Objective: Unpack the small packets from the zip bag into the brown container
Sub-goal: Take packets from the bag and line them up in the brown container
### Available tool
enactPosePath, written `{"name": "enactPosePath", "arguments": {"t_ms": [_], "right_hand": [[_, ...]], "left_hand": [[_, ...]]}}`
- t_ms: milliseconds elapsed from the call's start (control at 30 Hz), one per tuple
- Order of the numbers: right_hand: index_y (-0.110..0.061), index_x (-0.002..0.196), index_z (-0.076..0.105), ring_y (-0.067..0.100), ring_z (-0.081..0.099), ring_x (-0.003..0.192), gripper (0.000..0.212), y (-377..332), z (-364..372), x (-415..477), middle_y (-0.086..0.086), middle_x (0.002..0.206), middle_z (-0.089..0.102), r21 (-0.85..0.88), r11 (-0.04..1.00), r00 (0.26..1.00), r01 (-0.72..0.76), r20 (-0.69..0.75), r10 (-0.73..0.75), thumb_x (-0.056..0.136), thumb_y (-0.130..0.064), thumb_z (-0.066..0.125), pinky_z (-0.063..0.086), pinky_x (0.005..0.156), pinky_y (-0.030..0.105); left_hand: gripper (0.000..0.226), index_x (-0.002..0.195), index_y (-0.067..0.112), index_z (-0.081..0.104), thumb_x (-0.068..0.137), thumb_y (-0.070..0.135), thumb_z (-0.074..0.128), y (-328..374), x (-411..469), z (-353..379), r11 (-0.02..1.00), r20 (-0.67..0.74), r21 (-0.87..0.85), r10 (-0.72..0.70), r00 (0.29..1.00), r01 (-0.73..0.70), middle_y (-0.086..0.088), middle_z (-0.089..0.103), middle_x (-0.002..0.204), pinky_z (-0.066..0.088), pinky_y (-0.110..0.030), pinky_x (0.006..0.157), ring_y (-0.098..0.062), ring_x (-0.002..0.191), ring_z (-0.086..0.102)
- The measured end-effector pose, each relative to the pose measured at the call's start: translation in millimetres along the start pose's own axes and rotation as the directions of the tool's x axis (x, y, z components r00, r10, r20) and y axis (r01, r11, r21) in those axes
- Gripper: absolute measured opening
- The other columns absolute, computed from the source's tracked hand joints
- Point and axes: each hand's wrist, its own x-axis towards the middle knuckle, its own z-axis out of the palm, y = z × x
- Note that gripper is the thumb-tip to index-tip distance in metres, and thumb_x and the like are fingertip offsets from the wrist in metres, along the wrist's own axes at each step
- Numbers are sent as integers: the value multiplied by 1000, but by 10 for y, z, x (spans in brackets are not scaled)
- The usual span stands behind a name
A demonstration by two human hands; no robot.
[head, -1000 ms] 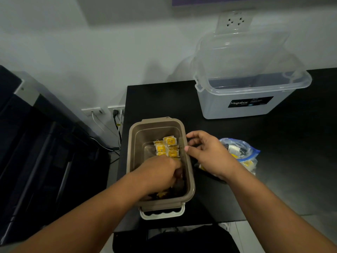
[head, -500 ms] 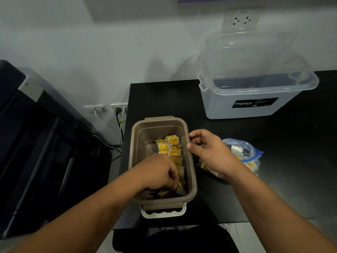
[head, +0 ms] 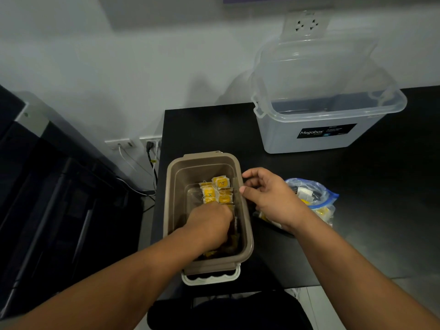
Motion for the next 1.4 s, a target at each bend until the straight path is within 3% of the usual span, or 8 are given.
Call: {"name": "enactPosePath", "arguments": {"t_ms": [167,267,433,633,767,1000,1300,1400], "right_hand": [[-27,123,59,11,68,83,30,15,-17,-19,-4,99,72,-21,1000,1000,1,-13,-1,95,-22,70,51,73,31],[-28,122,59,12,68,82,28,0,-69,-52,-5,97,72,-14,1000,1000,-7,-11,7,96,-21,69,54,71,31],[-31,115,60,13,71,82,23,-14,-241,-98,-4,94,71,-18,1000,999,13,-33,-13,98,-17,67,52,75,33],[-28,112,62,11,69,77,18,-9,-609,-139,-2,94,70,-115,989,993,87,-68,-95,99,-15,64,51,68,24],[-26,112,65,9,67,82,17,128,-996,-101,-5,94,69,-349,932,978,95,-140,-152,99,-15,63,56,79,28],[-25,118,69,16,69,92,23,566,-1501,-17,-1,104,72,-683,725,987,-85,-157,-33,99,-19,59,59,85,37],[-30,109,69,18,67,88,15,835,-1530,129,-1,101,71,-818,566,994,-97,-56,90,96,-29,62,59,84,38],[-30,120,65,20,67,94,30,880,-1543,181,0,107,69,-859,506,992,-80,-19,125,90,-31,69,58,87,39]], "left_hand": [[20,103,19,72,84,23,74,-6,-30,-45,1000,14,-29,7,1000,-7,-7,68,102,49,-34,70,-26,96,66],[10,81,33,67,84,30,77,-70,-41,-156,995,42,-100,26,999,-21,5,66,91,56,-34,77,-19,92,67],[2,91,34,74,89,35,74,-172,-149,-540,948,-154,-318,-52,987,0,17,70,87,54,-25,83,6,82,63],[4,88,37,72,92,36,72,90,-200,-993,871,-380,-486,-139,914,-70,17,69,84,45,-13,69,5,79,64],[3,91,29,78,90,30,75,571,-11,-1013,842,-412,-525,-122,903,-126,14,72,82,47,-9,66,5,76,65],[8,92,27,77,90,24,71,1302,631,-615,871,-295,-490,-135,946,-29,8,75,90,58,-31,83,-9,84,69],[24,99,19,73,90,40,66,1605,1152,-94,925,-74,-258,-305,949,278,-3,71,92,58,-35,75,-20,84,69],[36,106,20,72,83,48,74,1663,1191,-47,917,3,-227,-337,941,329,-2,70,100,56,-33,77,-19,91,68]]}}
